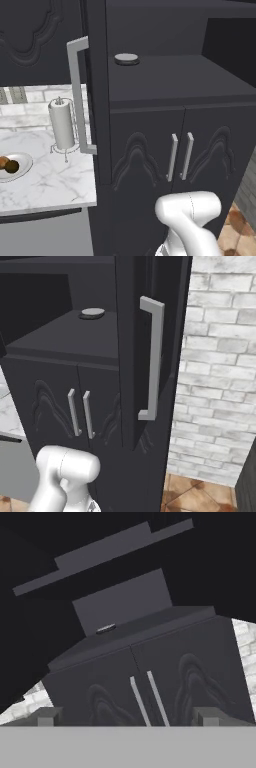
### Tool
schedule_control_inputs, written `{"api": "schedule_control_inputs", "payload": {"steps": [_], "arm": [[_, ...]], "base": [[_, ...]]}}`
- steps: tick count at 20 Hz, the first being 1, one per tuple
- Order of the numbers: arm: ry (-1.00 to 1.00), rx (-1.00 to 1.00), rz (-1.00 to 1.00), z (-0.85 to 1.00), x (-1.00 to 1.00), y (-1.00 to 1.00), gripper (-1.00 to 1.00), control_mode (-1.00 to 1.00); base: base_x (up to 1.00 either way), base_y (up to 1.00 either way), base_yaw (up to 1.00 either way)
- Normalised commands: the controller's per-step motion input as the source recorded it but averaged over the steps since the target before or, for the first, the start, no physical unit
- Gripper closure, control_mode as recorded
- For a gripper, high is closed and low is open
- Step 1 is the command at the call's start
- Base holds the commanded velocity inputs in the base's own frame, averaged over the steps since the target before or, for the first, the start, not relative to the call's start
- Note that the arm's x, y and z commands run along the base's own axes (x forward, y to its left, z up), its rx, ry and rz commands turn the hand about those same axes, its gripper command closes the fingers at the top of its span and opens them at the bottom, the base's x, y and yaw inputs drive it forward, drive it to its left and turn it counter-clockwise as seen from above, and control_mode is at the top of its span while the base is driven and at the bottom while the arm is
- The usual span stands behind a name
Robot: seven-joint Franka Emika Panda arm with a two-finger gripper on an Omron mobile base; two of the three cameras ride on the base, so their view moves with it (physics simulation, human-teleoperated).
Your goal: Pick the avocado and bread from the counter and place them on the plate. Then pick the jam from the cabinet and place it next to the plate. Lastly close the cabinet door.
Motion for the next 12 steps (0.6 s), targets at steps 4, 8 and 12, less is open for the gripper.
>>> {"api": "schedule_control_inputs", "payload": {"steps": [4, 8, 12], "arm": [[-0.25, 0.00, 0.11, -0.56, -0.28, -0.56, -1.00, -1.00], [-0.22, 0.00, 0.10, -0.51, -0.14, -0.62, -1.00, -1.00], [-0.25, 0.00, 0.08, -0.48, -0.01, -0.60, -1.00, -1.00]], "base": [[0.00, 0.00, 0.00], [0.00, 0.00, 0.00], [0.00, 0.00, 0.00]]}}
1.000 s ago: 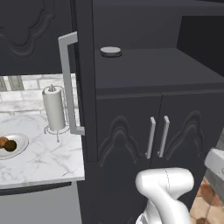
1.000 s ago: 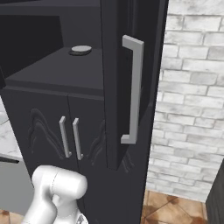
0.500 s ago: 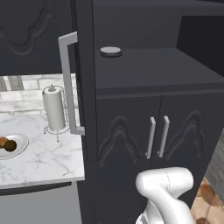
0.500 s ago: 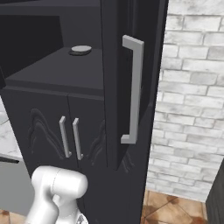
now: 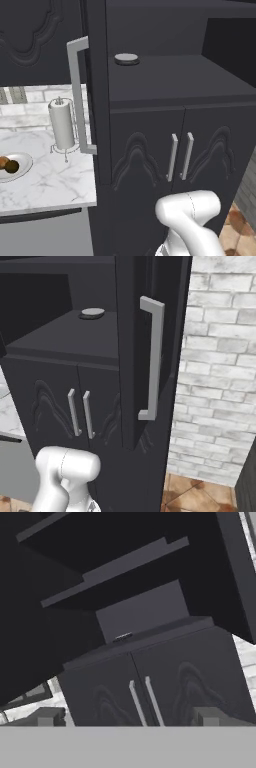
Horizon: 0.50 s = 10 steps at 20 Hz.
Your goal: Pick the avocado and bread from the counter and place them on the plate. Then pick the jam from the cabinet and place it next to the plate. Lastly close the cabinet door.
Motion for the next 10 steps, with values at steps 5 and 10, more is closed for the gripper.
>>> {"api": "schedule_control_inputs", "payload": {"steps": [5, 10], "arm": [[-0.23, 0.02, 0.09, -0.36, 0.05, -0.63, -1.00, -1.00], [-0.15, 0.09, 0.09, -0.24, 0.24, -0.66, -1.00, -1.00]], "base": [[0.00, 0.00, 0.00], [0.00, 0.00, 0.00]]}}
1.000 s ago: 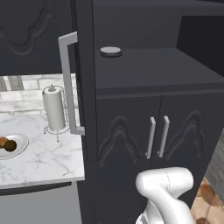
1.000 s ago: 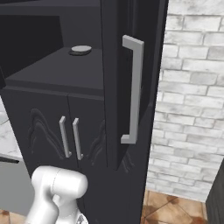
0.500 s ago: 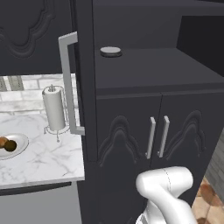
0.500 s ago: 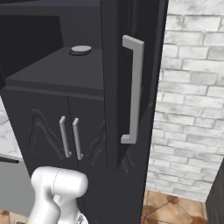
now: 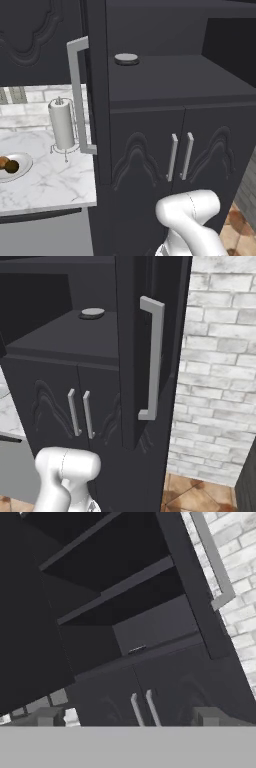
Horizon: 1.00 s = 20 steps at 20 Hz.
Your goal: Pick the avocado and bread from the counter and place them on the plate. Then pick the jam from the cabinet and place it next to the plate. Lastly close the cabinet door.
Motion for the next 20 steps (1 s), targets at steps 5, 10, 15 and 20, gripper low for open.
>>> {"api": "schedule_control_inputs", "payload": {"steps": [5, 10, 15, 20], "arm": [[-0.11, 0.11, 0.07, -0.20, 0.22, -0.69, -1.00, -1.00], [-0.05, 0.11, 0.01, -0.08, 0.27, -0.61, -1.00, -1.00], [0.00, 0.16, 0.00, -0.07, 0.28, -0.53, -1.00, -1.00], [0.01, 0.19, 0.00, -0.09, 0.33, -0.39, -1.00, -1.00]], "base": [[0.00, 0.00, 0.00], [0.00, 0.00, 0.00], [0.00, 0.00, 0.00], [0.00, 0.00, 0.00]]}}
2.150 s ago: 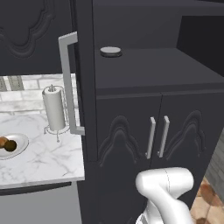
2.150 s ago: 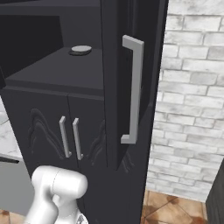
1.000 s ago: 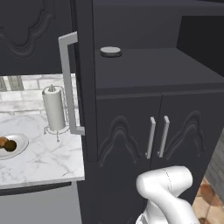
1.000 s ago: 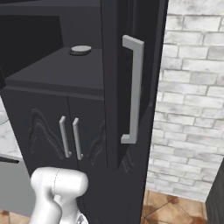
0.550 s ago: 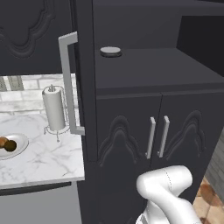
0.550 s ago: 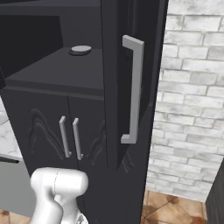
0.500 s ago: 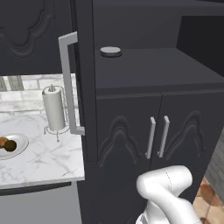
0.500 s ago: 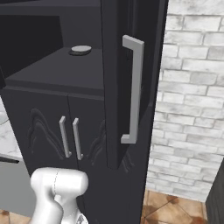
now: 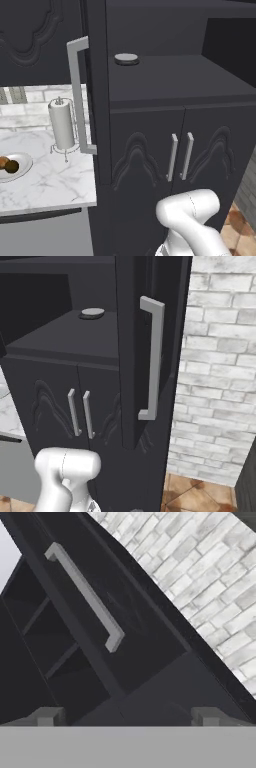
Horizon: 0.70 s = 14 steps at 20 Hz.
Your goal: Pick the avocado and bread from the counter and place them on the plate. Then pick the jam from the cabinet and place it next to the plate. Lastly close the cabinet door.
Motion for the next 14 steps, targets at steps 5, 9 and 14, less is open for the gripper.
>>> {"api": "schedule_control_inputs", "payload": {"steps": [5, 9, 14], "arm": [[0.09, 0.18, 0.00, -0.15, 0.36, -0.30, -1.00, -1.00], [0.11, 0.15, 0.00, -0.20, 0.31, -0.21, -1.00, -1.00], [0.11, 0.10, 0.00, -0.15, 0.26, -0.12, -1.00, -1.00]], "base": [[0.00, 0.00, 0.00], [0.00, 0.00, 0.00], [0.00, 0.00, 0.00]]}}
